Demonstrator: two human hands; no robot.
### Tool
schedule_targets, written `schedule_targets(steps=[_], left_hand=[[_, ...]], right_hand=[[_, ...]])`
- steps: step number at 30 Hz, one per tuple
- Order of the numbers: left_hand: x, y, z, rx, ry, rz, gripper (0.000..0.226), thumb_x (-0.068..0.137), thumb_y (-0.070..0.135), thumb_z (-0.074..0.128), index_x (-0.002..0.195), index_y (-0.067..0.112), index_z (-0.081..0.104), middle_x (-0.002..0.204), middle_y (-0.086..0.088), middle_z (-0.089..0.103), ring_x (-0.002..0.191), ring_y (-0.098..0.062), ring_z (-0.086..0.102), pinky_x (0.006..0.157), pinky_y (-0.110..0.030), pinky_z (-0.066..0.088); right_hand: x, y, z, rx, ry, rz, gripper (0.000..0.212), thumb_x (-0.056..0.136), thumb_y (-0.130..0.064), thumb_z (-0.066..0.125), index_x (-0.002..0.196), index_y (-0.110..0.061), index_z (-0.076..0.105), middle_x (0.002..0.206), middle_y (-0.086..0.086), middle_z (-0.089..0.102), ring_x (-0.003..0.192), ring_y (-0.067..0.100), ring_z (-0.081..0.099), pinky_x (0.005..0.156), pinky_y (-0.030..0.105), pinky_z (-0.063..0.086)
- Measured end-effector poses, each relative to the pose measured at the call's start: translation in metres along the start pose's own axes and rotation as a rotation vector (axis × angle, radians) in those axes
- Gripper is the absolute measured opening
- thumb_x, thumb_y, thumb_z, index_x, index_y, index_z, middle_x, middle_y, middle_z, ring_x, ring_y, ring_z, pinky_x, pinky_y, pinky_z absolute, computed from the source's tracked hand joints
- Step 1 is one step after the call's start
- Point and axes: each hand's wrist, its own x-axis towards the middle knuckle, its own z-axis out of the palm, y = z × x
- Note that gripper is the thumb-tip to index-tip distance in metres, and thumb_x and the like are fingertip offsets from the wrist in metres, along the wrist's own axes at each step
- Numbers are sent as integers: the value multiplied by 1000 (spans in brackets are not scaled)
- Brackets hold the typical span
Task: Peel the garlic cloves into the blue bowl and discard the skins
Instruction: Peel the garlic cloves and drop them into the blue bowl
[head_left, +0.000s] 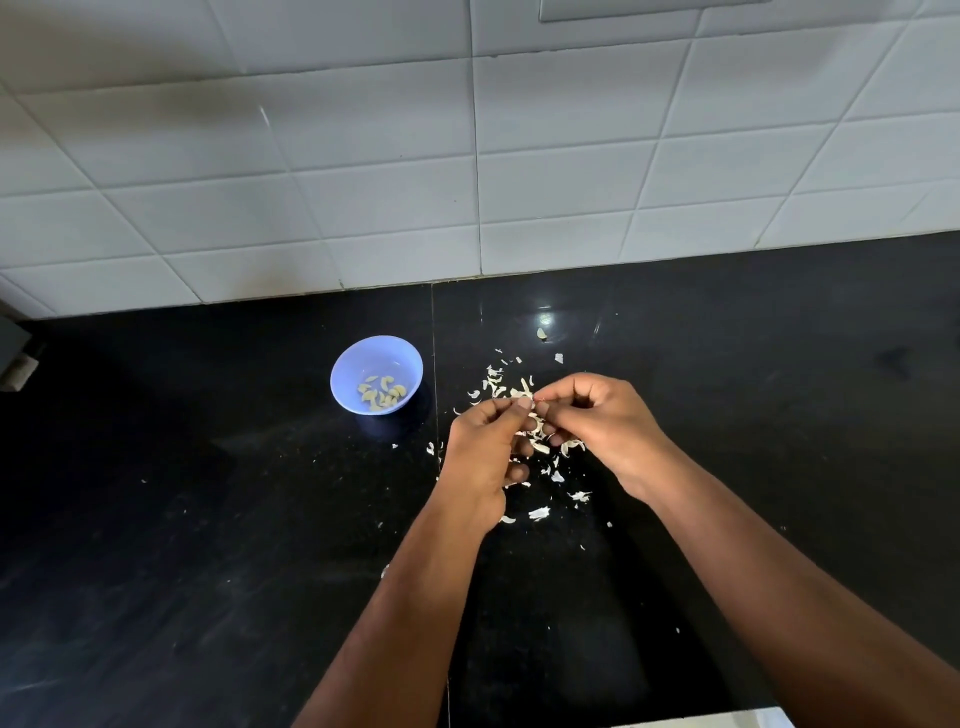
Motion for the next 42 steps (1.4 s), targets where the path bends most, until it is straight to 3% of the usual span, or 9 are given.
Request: schedule_targets(steps=[9,14,18,22,25,29,32,35,42], left_hand=[[-5,7,-5,-192,-51,-130,8,98,16,74,99,9,73,77,0,69,57,-8,55,41,-19,32],[-8,9,-8,-275,-63,-118,8,101,13,69,94,11,72,76,1,66,57,-6,54,41,-18,31],[-8,7,-9,-283,-31,-80,9,103,17,67,97,12,71,76,3,65,59,-6,53,41,-19,31],[-8,2,-14,-191,-11,28,14,104,20,66,95,16,75,73,3,62,62,-8,54,51,-22,38],[-10,5,-16,-1,58,119,18,105,20,62,92,17,74,70,4,60,60,-6,53,53,-22,39],[-11,10,-18,163,162,134,22,100,16,46,83,13,59,66,1,53,63,-13,49,53,-28,37],[-11,6,-23,316,153,202,34,107,29,49,80,19,66,66,2,51,64,-15,48,55,-31,40],[-11,4,-28,279,99,217,29,109,40,55,93,22,73,70,7,59,66,-10,54,54,-28,44],[-13,6,-32,178,51,214,5,100,23,73,102,21,76,91,3,72,76,-8,60,54,-24,48]], right_hand=[[-10,-4,9,167,48,-46,12,95,-1,72,104,-5,78,80,5,75,76,14,71,75,28,63],[-9,4,14,-66,81,-135,10,96,-14,75,102,-19,81,91,3,78,83,18,74,82,34,62],[-10,3,27,-109,121,-179,8,97,-21,74,101,-23,81,94,-11,79,91,3,73,82,17,55],[-11,3,48,173,116,2,14,102,-13,66,99,-13,80,81,-1,77,66,9,67,64,24,55],[-9,6,57,233,92,83,16,104,-14,63,102,-9,78,78,2,74,66,9,65,60,21,53],[-9,5,62,230,76,77,14,104,-12,61,100,-10,74,83,1,73,70,10,65,68,26,54],[-8,5,56,27,88,-35,15,100,-11,65,95,-19,77,86,-6,74,71,4,63,72,25,51],[-9,4,49,-36,75,-96,19,96,-7,68,96,-22,79,88,-6,76,79,5,67,76,26,55],[-9,0,39,-66,55,-129,18,95,-9,73,99,-26,79,93,0,76,92,24,73,85,45,63]])
